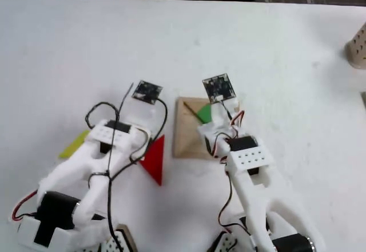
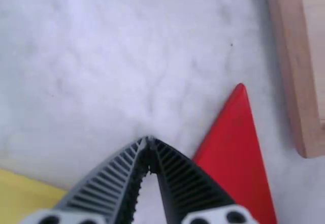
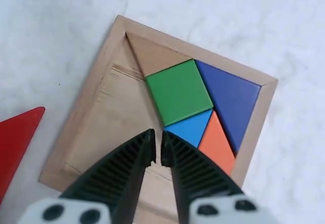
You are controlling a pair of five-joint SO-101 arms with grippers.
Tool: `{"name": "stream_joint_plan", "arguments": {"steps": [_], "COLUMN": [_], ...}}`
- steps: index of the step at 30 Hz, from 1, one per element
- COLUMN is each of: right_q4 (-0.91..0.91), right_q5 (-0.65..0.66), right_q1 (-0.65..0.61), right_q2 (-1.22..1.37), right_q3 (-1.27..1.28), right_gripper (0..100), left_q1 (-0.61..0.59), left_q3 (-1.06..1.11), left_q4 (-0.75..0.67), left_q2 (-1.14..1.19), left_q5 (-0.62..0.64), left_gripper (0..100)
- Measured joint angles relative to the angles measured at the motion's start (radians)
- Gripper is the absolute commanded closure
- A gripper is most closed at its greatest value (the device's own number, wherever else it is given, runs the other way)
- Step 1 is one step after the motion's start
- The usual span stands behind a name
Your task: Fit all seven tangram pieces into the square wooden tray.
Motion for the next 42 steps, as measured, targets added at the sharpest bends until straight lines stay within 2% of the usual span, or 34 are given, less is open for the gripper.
{"name": "stream_joint_plan", "arguments": {"steps": [9,17,20,23,26,28,30,33,37,42], "right_q4": [0.000,0.000,0.000,0.000,0.000,0.000,0.000,0.000,0.000,0.000], "right_q5": [0.000,0.021,0.075,0.087,0.087,0.087,0.094,0.097,0.100,0.100], "right_q1": [0.000,0.000,0.000,0.000,0.000,0.000,0.000,0.000,0.000,0.000], "right_q2": [0.000,0.000,0.000,0.000,0.000,0.000,0.000,0.000,0.000,0.000], "right_q3": [0.000,0.000,0.009,0.012,0.012,0.012,0.012,0.012,0.012,0.012], "right_gripper": [96.7,96.7,96.7,96.7,96.7,96.7,96.7,96.7,96.7,96.7], "left_q1": [-0.164,-0.448,-0.534,-0.560,-0.566,-0.568,-0.568,-0.568,-0.568,-0.571], "left_q3": [0.002,0.012,0.012,0.021,0.043,0.060,0.072,0.077,0.097,0.167], "left_q4": [0.086,0.186,0.192,0.201,0.206,0.206,0.206,0.206,0.256,0.330], "left_q2": [-0.212,-0.376,-0.384,-0.388,-0.388,-0.388,-0.388,-0.388,-0.388,-0.388], "left_q5": [0.002,0.002,-0.025,-0.129,-0.204,-0.206,-0.164,-0.025,0.164,0.241], "left_gripper": [97,96,88,78,77,76,76,75,66,62]}}
